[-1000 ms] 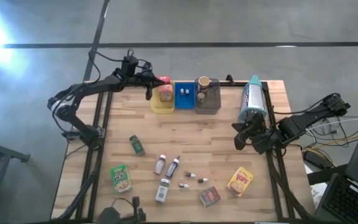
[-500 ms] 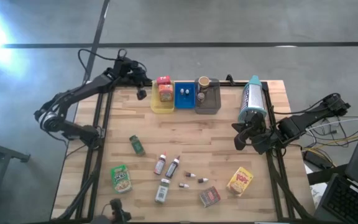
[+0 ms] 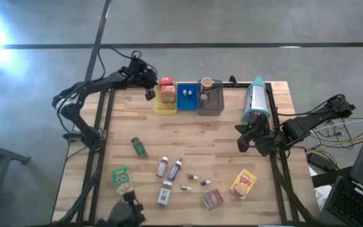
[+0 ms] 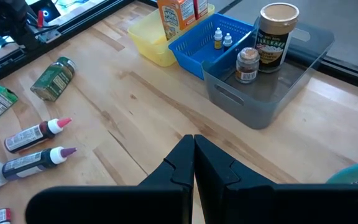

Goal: Pick & Place Kitchen Items
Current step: Adjust the red cereal box in the yellow bin, then put the green seasoning bottle into the black bin

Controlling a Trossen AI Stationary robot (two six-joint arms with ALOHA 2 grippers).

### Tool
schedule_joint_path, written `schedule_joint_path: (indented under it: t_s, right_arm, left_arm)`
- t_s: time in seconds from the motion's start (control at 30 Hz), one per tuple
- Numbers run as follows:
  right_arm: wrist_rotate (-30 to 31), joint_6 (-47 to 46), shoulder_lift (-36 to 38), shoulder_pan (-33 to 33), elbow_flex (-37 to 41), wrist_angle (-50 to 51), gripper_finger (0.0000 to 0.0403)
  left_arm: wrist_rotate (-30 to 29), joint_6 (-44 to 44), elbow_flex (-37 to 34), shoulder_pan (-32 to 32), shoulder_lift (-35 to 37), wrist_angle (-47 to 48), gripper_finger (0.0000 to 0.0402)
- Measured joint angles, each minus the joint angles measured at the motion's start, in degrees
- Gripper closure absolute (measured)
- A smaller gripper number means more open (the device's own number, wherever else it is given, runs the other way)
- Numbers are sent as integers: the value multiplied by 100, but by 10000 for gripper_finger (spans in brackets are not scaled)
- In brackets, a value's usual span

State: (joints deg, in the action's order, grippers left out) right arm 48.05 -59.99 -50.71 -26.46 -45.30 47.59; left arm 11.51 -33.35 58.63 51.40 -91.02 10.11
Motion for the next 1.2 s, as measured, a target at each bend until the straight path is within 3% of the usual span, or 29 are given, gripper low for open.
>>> schedule_joint_path:
  t_s: [0.27,0.5,0.63,0.93,1.2]
  right_arm:
    - [2,2,-1,0,22,-6,394]
    - [-29,-61,-1,-2,57,-4,394]
    - [-31,-17,-1,0,59,-4,394]
    - [-30,-4,-1,-2,59,-23,394]
    - [98,-1,-1,-2,59,-35,394]
  left_arm:
    - [560,40,127,-1,-308,-172,401]
    - [-745,-79,111,2,-109,226,401]
    - [-947,112,114,-4,305,549,401]
    - [696,736,109,-271,1884,1040,401]
    - [803,1382,109,-934,3064,1031,395]
